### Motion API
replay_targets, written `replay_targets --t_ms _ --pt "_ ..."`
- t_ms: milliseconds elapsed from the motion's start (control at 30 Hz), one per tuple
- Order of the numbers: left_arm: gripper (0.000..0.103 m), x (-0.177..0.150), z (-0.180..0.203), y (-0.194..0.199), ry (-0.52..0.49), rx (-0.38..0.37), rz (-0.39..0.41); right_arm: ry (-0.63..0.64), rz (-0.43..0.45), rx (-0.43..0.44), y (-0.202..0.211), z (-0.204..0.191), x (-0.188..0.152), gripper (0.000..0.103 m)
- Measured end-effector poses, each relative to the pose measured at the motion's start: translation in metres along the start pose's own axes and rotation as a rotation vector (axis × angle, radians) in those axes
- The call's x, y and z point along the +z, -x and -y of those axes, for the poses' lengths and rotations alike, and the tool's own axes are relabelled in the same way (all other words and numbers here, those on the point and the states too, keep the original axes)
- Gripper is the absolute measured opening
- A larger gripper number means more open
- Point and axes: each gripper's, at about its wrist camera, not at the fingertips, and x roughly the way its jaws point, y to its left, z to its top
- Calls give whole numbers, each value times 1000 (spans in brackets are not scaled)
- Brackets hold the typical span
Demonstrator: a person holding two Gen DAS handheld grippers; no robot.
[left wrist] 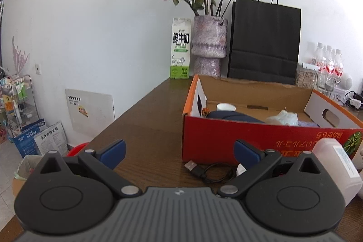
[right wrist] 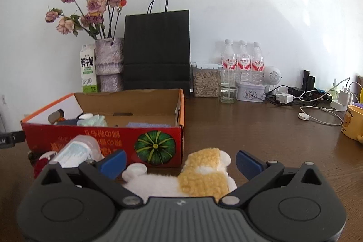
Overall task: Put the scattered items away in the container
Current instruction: 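Move the right gripper to the white plush sheep while the left gripper approaches the USB cable, then grasp the plush sheep with the right gripper while the left gripper grasps the black USB cable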
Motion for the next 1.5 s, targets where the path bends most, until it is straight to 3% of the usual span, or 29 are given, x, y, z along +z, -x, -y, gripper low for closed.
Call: replay_targets --t_ms 200,500,833,1000,1067,1300,1367,1500 --pt "103 -4 -9 -1 -10 -4 -64 64 -103 13 -3 -5 -9 103" --pt "103 -6 -20 -2 14 -14 -110 109 -144 6 -16 -10 -5 103" --pt "103 -7 -22 -3 24 -15 -123 41 -166 -2 -32 11 22 103" --pt "103 -6 -20 -6 9 -13 -132 -21 -284 -21 -63 31 31 103" --pt "103 -6 -16 -7 -15 -15 -132 -32 -323 -17 -73 34 30 92" --pt "103 1 6 -28 -129 -16 -182 -106 -379 56 -90 39 19 71" --pt "103 2 11 -35 -139 -35 -202 -125 -360 50 -90 38 16 57" --pt "100 2 15 -43 -156 -48 -226 -108 -327 16 -87 32 11 53"
